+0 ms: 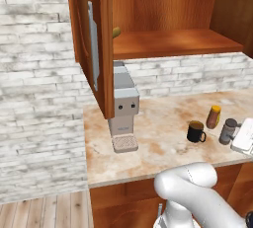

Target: Pick the cinnamon and honey bottle from the cabinet and place them next to the mug.

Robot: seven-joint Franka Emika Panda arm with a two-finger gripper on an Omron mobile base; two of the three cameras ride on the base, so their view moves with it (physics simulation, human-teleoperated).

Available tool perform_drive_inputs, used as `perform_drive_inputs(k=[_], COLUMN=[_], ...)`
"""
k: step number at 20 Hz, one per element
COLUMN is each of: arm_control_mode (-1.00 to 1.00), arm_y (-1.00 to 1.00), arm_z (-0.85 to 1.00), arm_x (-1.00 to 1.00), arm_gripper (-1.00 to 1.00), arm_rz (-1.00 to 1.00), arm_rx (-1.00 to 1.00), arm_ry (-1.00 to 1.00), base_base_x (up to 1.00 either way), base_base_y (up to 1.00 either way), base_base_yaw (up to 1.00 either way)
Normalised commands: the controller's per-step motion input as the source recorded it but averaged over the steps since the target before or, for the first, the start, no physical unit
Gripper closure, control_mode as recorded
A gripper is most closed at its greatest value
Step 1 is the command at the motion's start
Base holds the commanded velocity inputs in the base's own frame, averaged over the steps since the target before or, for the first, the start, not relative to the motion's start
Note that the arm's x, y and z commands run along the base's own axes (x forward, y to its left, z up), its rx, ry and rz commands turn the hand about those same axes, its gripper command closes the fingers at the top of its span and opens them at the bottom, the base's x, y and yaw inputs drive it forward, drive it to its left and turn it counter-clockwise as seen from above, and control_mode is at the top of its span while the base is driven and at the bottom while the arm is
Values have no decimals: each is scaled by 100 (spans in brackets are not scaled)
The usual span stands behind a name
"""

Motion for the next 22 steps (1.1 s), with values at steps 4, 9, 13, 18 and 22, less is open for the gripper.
perform_drive_inputs(k=[4,9,13,18,22], arm_control_mode=[-100,-100,-100,-100,-100], arm_y=[0,0,-7,-42,-27], arm_z=[-1,-14,-23,-19,-19], arm_x=[12,55,54,31,18], arm_gripper=[100,100,100,100,100], arm_rz=[0,0,0,0,0], arm_rx=[0,0,0,0,0], arm_ry=[0,0,0,-2,-1], base_base_x=[0,0,0,0,0], base_base_y=[0,0,0,0,0], base_base_yaw=[0,0,0,0,0])
